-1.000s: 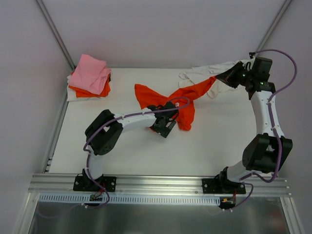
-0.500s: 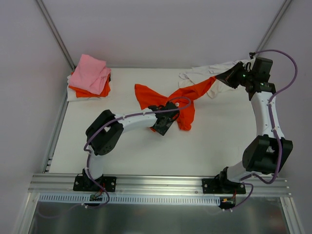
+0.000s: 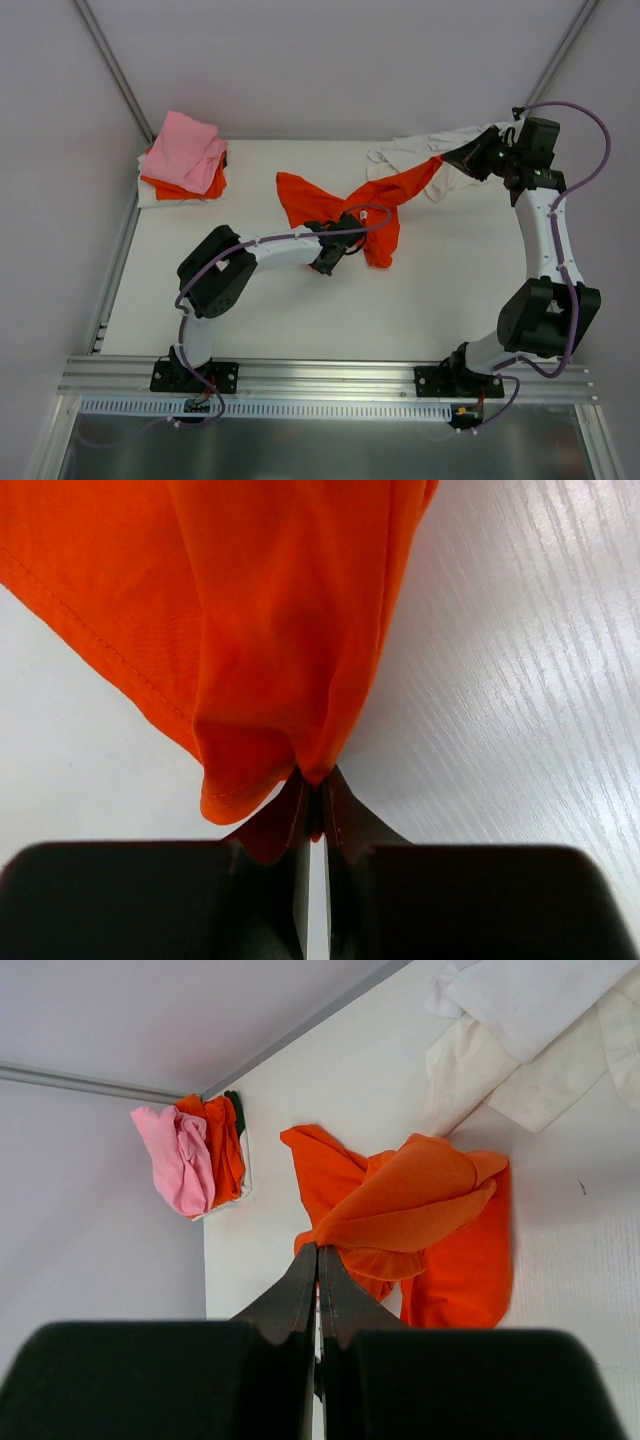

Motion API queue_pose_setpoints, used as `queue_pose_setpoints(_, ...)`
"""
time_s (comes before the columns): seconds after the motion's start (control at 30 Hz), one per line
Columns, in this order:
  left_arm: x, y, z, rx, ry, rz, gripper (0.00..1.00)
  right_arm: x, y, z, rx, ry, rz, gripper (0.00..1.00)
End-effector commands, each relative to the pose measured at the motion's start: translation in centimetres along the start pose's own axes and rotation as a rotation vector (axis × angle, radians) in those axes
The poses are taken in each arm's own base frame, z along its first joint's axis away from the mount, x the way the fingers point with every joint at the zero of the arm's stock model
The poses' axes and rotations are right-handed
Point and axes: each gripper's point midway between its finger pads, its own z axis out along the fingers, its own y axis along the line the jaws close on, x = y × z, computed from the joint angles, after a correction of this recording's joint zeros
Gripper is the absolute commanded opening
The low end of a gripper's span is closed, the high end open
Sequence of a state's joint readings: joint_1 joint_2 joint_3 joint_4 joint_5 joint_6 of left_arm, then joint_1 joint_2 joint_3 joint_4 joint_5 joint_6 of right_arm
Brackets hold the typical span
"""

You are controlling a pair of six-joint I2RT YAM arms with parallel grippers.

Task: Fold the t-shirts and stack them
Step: Flatten out the tshirt

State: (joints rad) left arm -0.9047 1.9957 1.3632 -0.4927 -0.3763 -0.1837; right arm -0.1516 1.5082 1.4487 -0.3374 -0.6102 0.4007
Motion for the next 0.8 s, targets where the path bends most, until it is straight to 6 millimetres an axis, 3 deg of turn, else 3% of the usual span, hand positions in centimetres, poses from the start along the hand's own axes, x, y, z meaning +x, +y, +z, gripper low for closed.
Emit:
queue_pose_setpoints(0.0,1.6,-0.2,0.5,-0.004,0.045,0.041,0.0,-1.1,3.2,-1.7,-0.075,-0.049,-0.054,0.0)
queue_pose_setpoints(0.2,1.1,0.1,-0.8,0.0,0.026,0.029,0.0,-1.0,3.1,-1.6,-0.075,-0.046,-0.054,0.0)
queue_pose_setpoints(0.3,-0.5,1.0,-3.4,0.005,-0.023,0.002,0.0,-1.1,3.3,-1.8,-0.074,-0.05,-0.06,0.0)
queue_pose_setpoints(0.4,-3.7,2.5,-8.2,0.02,-0.143,-0.054,0.0,-1.0,3.5,-2.1,-0.077,-0.052,-0.064,0.0)
queue_pose_setpoints(0.53,-7.1,6.1,-16.3,0.006,-0.312,-0.14,0.0,-0.9,4.2,-3.1,-0.081,-0.067,-0.075,0.0)
queue_pose_setpoints(0.7,-7.3,11.9,-25.1,-0.069,-0.493,-0.229,0.0,-0.6,6.1,-6.2,-0.076,-0.109,-0.136,0.0)
queue_pose_setpoints(0.77,-6.5,13.6,-27.0,-0.1,-0.531,-0.249,0.0,0.0,6.5,-7.7,-0.047,-0.113,-0.162,0.0)
